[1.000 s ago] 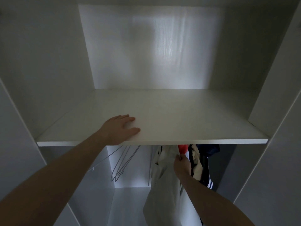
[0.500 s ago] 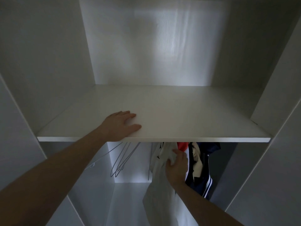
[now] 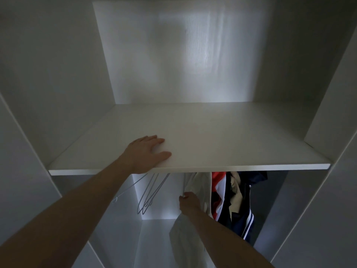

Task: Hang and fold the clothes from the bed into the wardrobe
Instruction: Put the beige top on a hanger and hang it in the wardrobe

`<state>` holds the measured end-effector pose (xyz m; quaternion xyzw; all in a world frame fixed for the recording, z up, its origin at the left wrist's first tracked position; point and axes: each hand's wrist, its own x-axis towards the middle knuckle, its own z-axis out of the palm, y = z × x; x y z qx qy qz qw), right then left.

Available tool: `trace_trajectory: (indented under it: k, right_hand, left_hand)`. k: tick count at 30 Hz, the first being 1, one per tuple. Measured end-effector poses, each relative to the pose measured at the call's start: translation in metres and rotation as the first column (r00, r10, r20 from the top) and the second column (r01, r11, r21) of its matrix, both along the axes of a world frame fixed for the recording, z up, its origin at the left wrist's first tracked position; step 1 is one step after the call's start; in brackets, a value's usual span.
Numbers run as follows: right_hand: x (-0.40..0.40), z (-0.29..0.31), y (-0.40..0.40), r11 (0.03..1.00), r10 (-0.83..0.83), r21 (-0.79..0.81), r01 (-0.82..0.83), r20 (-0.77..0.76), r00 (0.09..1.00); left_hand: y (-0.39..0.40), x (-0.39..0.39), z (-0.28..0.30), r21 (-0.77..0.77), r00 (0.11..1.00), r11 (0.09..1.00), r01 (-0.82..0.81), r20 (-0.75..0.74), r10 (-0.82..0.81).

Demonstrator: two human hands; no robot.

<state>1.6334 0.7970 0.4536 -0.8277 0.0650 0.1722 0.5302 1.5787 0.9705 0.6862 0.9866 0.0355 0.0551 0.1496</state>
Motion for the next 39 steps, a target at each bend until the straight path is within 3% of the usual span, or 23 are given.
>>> trace_trajectory:
  k: [7,13,17,22,27,31,33,37,39]
  right_hand:
    - [-0.007,0.003,0.006,0.972,-0.124,0.198,0.123,-0.004,0.992]
    - [-0.017,0.009,-0.001,0.964,-0.137,0.242,0.115,0.078,0.988]
    - [-0.033,0.015,-0.011,0.945,-0.118,0.312,0.102,0.034,0.992]
    - [-0.076,0.016,-0.044,0.975,-0.009,0.223,0.005,0.015,1.000]
    - [-0.130,0.024,-0.092,0.992,0.074,0.101,-0.076,0.026,0.997]
    - [-0.179,0.050,-0.132,0.991,0.135,-0.026,-0.134,0.052,0.990]
    - [-0.206,0.066,-0.151,0.989,0.139,-0.064,-0.135,0.061,0.988]
    - [-0.269,0.090,-0.180,0.990,0.081,-0.124,-0.066,0.124,0.989]
    - [-0.304,0.095,-0.187,0.991,0.023,-0.137,-0.003,0.143,0.989]
  left_hand:
    - [0.000,0.001,-0.001,-0.018,1.000,1.000,-0.006,0.004,0.006]
    - [0.001,0.001,-0.002,-0.022,1.000,1.000,-0.005,0.018,0.006]
    - [0.000,-0.001,-0.001,-0.022,1.000,1.000,-0.002,0.017,0.002]
    - [-0.001,-0.004,0.001,-0.095,0.999,0.995,-0.016,0.035,0.019]
    - [0.002,-0.015,-0.004,-0.257,0.980,0.965,0.042,0.201,0.011]
    - [-0.003,-0.044,-0.018,-0.154,0.931,0.984,0.095,0.365,-0.033]
    - [-0.013,-0.063,-0.027,-0.177,0.872,0.966,0.189,0.483,-0.083]
    - [-0.047,-0.109,-0.057,-0.253,0.676,0.813,0.525,0.704,-0.217]
    - [-0.066,-0.130,-0.083,-0.232,0.661,0.771,0.593,0.687,-0.302]
